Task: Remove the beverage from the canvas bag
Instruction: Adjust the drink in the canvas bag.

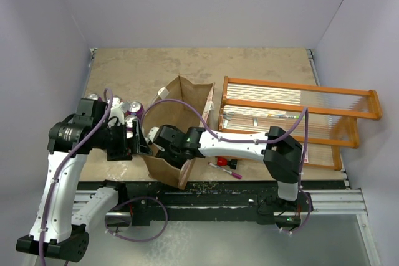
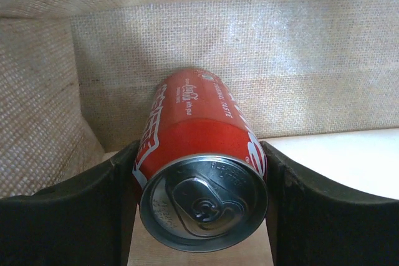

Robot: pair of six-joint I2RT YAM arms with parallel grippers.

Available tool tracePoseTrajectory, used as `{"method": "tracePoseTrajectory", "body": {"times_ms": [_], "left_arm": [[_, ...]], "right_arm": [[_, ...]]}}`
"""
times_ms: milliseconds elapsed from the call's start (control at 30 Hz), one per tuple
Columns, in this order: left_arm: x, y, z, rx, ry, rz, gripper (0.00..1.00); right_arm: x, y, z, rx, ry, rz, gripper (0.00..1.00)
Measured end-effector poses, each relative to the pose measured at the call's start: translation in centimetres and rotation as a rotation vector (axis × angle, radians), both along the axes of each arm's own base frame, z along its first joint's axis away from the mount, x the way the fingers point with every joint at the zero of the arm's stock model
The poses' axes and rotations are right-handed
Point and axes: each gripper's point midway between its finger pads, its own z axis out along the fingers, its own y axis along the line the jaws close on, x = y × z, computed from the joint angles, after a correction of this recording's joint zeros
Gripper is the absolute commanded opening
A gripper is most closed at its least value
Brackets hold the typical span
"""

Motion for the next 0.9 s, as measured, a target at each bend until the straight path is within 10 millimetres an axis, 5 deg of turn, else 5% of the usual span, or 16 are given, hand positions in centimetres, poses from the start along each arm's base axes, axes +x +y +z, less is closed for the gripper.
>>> {"method": "tracePoseTrajectory", "body": {"times_ms": [233,433,900], "left_arm": [[0.8,0.0,0.9,0.004,-0.041,0.004,0.97],[1.6,0.2,2.1,0.011,-0.090,0.012,0.99],[3.3,1.4,7.0,0.056,-0.326,0.067,0.99]], "right_arm": [[0.9,-0.4,0.5,-0.005,-0.046,-0.041,0.01],[2.7,-0.6,2.6,0.041,-0.101,-0.117,0.00],[8.6,-1.9,13.3,0.372,-0.133,-0.351,0.00]]}}
